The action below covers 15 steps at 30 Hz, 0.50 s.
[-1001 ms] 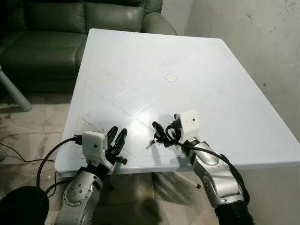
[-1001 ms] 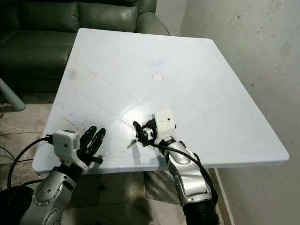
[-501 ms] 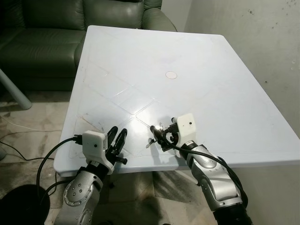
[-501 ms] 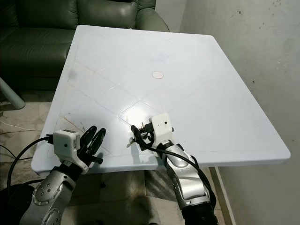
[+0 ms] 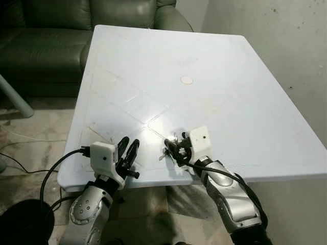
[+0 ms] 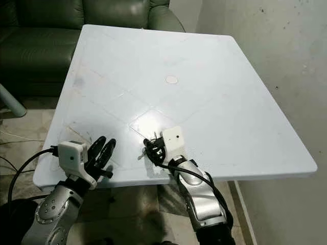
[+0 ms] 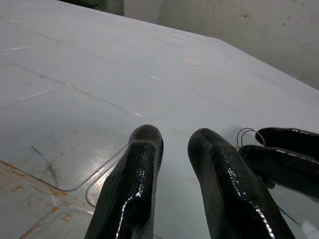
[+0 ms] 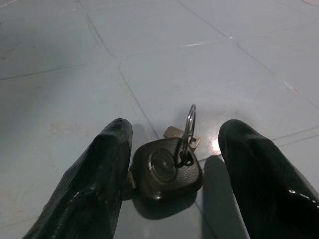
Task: Hang keys on a hook
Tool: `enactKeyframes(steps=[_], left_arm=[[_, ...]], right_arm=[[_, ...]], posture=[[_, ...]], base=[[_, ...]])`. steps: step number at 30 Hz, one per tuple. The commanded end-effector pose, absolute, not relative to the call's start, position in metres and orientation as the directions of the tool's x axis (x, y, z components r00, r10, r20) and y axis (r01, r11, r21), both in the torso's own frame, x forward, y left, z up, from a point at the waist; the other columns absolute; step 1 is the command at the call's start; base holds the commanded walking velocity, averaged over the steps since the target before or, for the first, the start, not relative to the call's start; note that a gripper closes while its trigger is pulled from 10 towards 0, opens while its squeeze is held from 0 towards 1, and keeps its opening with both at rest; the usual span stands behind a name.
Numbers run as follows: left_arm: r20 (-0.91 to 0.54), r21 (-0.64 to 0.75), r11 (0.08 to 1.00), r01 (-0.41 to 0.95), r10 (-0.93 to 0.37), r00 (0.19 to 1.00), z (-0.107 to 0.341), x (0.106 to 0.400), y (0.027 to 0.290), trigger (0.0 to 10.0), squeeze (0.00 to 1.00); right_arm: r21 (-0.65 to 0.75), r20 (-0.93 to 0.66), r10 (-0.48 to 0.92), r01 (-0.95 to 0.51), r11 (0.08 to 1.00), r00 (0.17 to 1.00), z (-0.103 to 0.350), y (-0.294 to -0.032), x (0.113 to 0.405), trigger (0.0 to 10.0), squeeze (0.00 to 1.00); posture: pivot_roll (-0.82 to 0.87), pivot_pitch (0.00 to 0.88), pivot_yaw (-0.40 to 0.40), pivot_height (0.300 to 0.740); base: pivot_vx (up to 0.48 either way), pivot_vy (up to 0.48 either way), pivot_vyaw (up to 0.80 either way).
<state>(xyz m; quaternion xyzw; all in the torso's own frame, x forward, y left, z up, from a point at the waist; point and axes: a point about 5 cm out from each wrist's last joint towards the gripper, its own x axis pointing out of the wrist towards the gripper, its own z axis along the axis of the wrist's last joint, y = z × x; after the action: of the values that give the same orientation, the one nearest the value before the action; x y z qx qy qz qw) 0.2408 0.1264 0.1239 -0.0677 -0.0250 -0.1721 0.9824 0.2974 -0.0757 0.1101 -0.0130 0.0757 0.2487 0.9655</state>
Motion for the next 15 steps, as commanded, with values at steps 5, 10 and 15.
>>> enactKeyframes(steps=[5, 10, 15], left_arm=[[0.068, -0.117, 0.933, 0.340, -0.334, 0.940, 0.1251, 0.2381, 0.1247, 10.0, 0.00], [0.068, -0.117, 0.935, 0.336, -0.330, 0.942, 0.1250, 0.2379, 0.1249, 10.0, 0.00], [0.068, -0.117, 0.935, 0.336, -0.330, 0.942, 0.1250, 0.2373, 0.1244, 10.0, 0.00]], right_arm=[[0.011, -0.167, 0.460, -0.465, 0.885, 0.872, 0.1074, -0.0788, 0.2959, 0.0, 0.00], [0.013, -0.163, 0.454, -0.459, 0.889, 0.876, 0.1078, -0.0786, 0.2967, 0.0, 0.00], [0.017, -0.159, 0.450, -0.453, 0.891, 0.879, 0.1083, -0.0786, 0.2970, 0.0, 0.00]], posture=[[0.02, 0.163, -0.108, 0.740], [0.02, 0.162, -0.109, 0.740], [0.02, 0.163, -0.108, 0.740]], base=[[0.000, 0.000, 0.00], [0.000, 0.000, 0.00], [0.000, 0.000, 0.00]])
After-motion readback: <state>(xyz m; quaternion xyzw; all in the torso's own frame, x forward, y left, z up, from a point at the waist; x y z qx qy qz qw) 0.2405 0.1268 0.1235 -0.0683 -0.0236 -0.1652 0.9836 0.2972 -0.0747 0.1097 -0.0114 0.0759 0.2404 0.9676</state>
